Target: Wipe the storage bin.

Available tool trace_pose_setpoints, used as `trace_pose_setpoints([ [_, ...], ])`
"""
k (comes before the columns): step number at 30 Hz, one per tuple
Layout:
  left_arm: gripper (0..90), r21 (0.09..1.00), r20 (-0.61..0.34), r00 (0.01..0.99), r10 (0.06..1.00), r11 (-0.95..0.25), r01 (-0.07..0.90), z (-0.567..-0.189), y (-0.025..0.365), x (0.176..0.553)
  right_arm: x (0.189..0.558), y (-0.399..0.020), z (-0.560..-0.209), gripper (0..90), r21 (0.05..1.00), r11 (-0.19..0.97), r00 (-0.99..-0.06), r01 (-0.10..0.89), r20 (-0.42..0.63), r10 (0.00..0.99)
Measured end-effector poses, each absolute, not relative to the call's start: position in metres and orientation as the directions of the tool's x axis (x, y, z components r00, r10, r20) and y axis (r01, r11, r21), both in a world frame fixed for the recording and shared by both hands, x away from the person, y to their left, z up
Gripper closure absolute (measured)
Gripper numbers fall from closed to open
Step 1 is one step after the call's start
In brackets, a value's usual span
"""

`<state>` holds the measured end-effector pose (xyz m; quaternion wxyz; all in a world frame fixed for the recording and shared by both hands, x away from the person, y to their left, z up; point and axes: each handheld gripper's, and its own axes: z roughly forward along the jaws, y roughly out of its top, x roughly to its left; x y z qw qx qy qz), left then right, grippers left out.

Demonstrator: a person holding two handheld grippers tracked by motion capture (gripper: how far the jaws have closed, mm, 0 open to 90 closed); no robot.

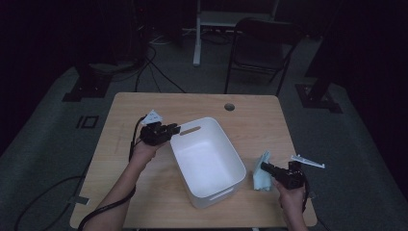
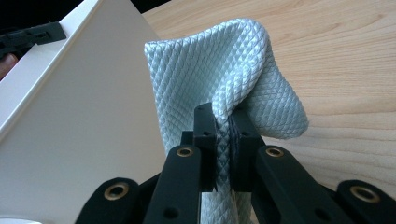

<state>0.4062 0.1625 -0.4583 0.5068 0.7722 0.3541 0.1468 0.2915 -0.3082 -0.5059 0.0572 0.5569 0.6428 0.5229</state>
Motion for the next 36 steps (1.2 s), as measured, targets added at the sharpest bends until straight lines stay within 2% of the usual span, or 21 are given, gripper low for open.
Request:
trace_pose_setpoints([
  [3,74.6,0.889,-0.146,0.708,0.690,-0.223,0.401,-0.459,0.160,0.408,0.292,-0.309,-0.506,83.8,0.735,-0.169,-0.370,0.656,0.509,0.777],
  [5,79.2,0.890,-0.146,0.710,0.689,-0.222,0.399,-0.458,0.160,0.409,0.292,-0.309,-0.506,83.8,0.735,-0.170,-0.369,0.657,0.510,0.777],
  [7,80.8,0.892,-0.106,0.703,0.703,-0.246,0.379,-0.457,0.156,0.406,0.291,-0.309,-0.506,83.8,0.735,-0.170,-0.369,0.656,0.509,0.778],
  [13,85.7,0.891,-0.087,0.652,0.753,-0.235,0.389,-0.457,0.160,0.392,0.291,-0.309,-0.505,83.8,0.736,-0.170,-0.369,0.656,0.509,0.777],
  [22,85.4,0.882,-0.082,0.555,0.828,-0.199,0.427,-0.455,0.164,0.372,0.289,-0.302,-0.500,83.8,0.742,-0.159,-0.395,0.651,0.511,0.764],
  [27,84.0,0.889,-0.113,0.580,0.807,-0.179,0.421,-0.458,0.170,0.372,0.282,-0.291,-0.489,83.8,0.766,-0.134,-0.446,0.628,0.496,0.745],
  [30,79.1,0.890,-0.157,0.606,0.780,-0.155,0.430,-0.461,0.174,0.377,0.280,-0.286,-0.485,83.8,0.775,-0.119,-0.465,0.621,0.486,0.740],
  [32,77.2,0.886,-0.154,0.611,0.777,-0.165,0.433,-0.461,0.173,0.380,0.281,-0.286,-0.487,83.8,0.772,-0.121,-0.460,0.624,0.488,0.742],
  [36,80.8,0.888,-0.153,0.616,0.773,-0.166,0.429,-0.462,0.171,0.384,0.283,-0.289,-0.492,83.8,0.759,-0.132,-0.442,0.637,0.500,0.745],
])
